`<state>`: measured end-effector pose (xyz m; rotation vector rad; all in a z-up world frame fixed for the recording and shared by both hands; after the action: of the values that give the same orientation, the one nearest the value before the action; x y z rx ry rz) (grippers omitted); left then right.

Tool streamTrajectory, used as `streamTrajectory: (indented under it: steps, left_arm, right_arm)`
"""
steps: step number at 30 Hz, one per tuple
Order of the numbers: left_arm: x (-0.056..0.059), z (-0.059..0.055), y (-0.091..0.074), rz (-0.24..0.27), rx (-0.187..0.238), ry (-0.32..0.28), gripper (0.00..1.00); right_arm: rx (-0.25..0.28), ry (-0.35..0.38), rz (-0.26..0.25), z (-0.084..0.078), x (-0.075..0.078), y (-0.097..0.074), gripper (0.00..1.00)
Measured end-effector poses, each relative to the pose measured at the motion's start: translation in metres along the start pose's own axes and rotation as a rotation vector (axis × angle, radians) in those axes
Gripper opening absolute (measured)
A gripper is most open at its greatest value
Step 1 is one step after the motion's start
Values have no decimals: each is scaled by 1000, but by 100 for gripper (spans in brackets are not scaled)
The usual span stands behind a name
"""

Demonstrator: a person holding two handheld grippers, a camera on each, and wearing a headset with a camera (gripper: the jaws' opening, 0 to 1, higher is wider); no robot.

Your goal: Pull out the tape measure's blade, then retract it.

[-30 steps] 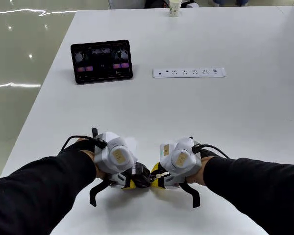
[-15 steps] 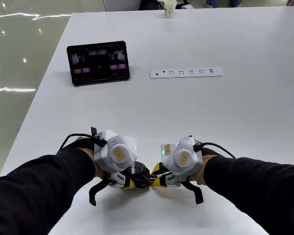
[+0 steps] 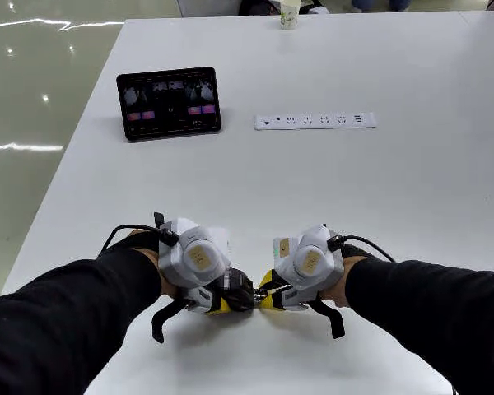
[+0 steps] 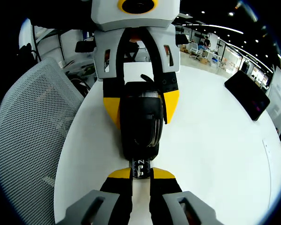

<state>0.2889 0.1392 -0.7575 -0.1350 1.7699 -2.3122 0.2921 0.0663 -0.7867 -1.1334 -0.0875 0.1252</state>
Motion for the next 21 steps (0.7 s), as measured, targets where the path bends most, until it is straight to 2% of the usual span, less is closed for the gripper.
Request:
streamTrajectory:
  steps: [21]
  left_arm:
    - [-1, -3, -1, 5, 8, 11, 31]
  right_arm:
    - [-19, 29, 16, -19, 2, -12, 10]
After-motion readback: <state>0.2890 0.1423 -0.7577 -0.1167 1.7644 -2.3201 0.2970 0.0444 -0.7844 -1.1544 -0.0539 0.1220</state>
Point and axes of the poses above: the centre of the closed fingertips' face, and the gripper's own axes: y roughly forward along the fingers, x roughly to its right, z roughly out of its top, the point moved 3 cm from there along -y, roughly backward along the fingers, and after that the axes turned 13 degrees about -x, right-handed, at the moved point
